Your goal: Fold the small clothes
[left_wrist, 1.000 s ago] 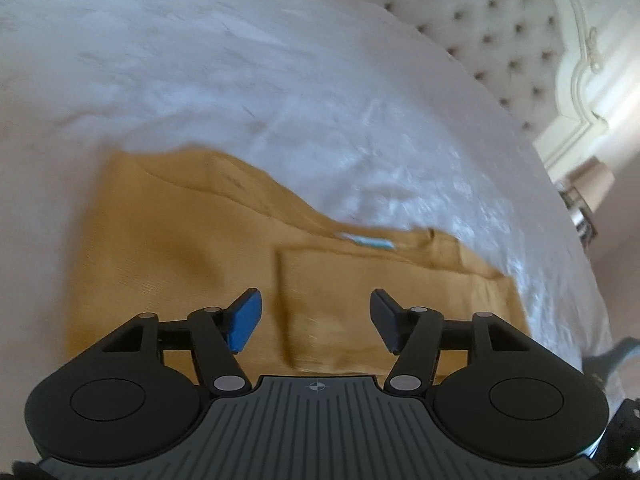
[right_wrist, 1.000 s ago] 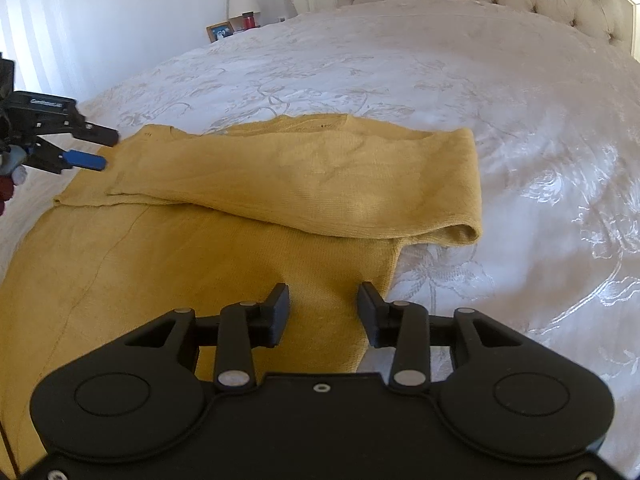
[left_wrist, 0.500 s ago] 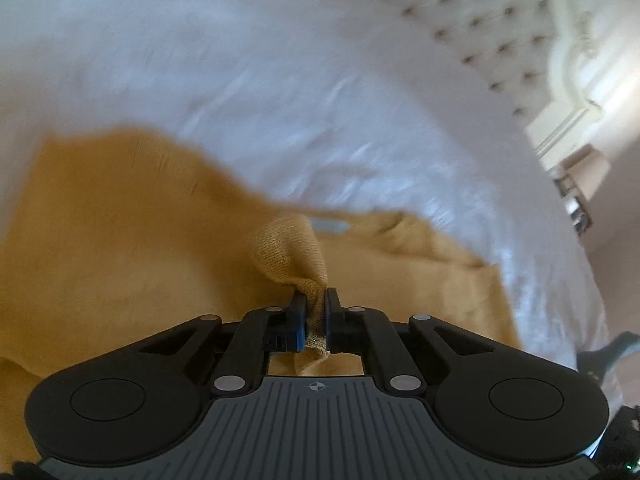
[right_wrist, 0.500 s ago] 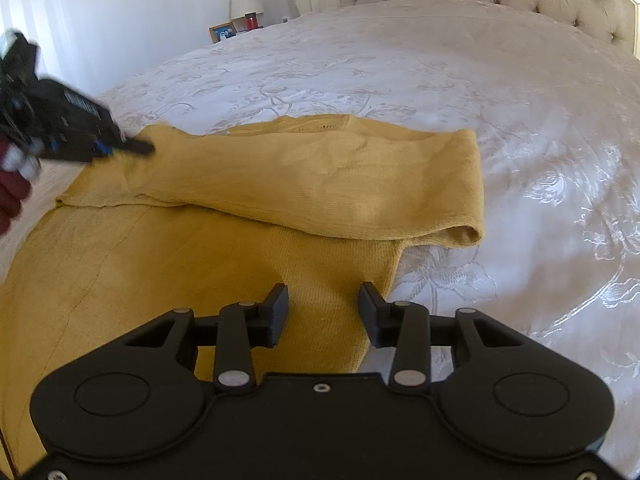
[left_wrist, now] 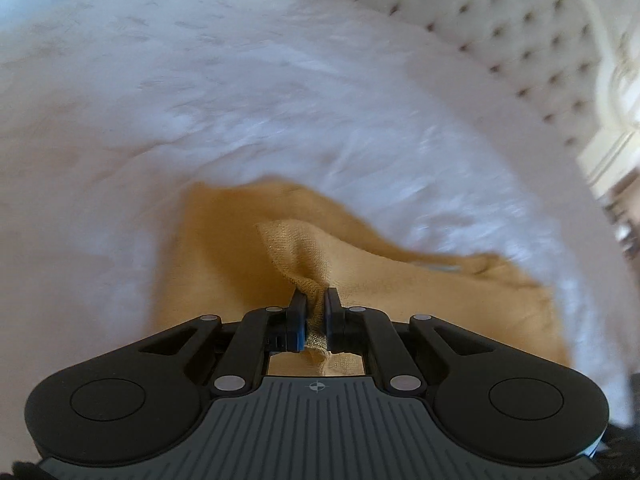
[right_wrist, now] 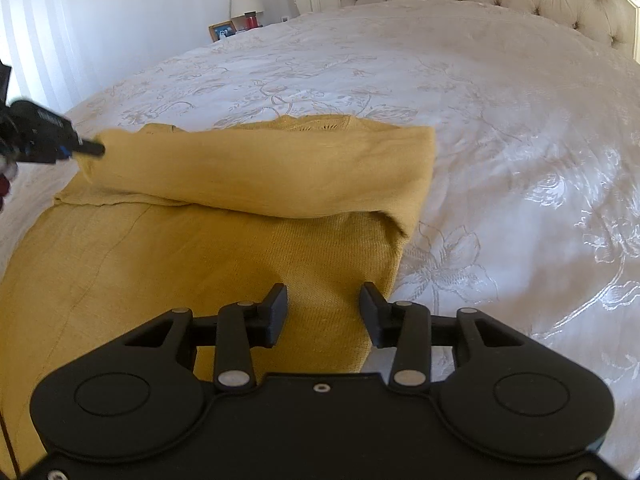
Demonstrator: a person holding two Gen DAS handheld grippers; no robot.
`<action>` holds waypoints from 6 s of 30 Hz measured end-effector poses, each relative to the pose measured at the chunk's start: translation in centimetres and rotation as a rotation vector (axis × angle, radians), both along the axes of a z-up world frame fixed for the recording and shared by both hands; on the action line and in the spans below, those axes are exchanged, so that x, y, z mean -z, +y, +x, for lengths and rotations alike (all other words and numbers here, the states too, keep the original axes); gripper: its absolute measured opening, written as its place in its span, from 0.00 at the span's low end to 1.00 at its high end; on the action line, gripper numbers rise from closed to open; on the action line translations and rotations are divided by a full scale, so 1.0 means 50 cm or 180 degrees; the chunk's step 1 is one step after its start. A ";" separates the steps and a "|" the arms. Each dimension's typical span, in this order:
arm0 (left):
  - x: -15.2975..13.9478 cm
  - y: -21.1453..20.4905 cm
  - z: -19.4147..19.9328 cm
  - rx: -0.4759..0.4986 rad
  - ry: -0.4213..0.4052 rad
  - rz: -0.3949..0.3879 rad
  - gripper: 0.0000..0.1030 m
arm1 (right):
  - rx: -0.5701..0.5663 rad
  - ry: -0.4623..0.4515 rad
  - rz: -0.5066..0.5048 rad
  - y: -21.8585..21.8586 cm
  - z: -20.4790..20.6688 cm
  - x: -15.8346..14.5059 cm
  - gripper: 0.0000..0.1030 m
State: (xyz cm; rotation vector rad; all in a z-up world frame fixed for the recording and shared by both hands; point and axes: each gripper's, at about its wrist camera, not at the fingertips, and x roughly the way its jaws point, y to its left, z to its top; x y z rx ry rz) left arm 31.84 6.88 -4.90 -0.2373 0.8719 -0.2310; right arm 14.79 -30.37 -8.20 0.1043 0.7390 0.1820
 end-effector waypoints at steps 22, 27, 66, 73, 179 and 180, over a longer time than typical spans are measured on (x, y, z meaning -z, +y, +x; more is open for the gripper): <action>-0.028 -0.041 -0.081 0.0115 -0.0428 0.0554 0.67 | -0.0257 -0.0072 -0.0026 0.030 -0.004 0.009 0.91; 0.003 -0.067 -0.156 0.0150 -0.0407 0.0548 0.67 | -0.0337 -0.0105 -0.0132 0.046 -0.006 0.016 0.98; 0.110 -0.097 -0.312 0.0133 -0.0894 0.1035 1.00 | 0.0075 -0.0745 -0.0219 0.055 -0.023 -0.070 0.99; 0.109 -0.095 -0.312 0.0129 -0.0880 0.1028 1.00 | 0.0109 -0.0450 -0.0223 0.076 0.108 -0.042 0.99; 0.059 0.110 -0.635 -0.0007 -0.0011 0.0125 0.68 | 0.0460 0.0682 0.0928 0.055 -0.386 0.007 1.00; 0.057 0.115 -0.636 -0.0010 0.0005 0.0098 0.61 | 0.0450 0.0693 0.0912 0.056 -0.386 0.006 1.00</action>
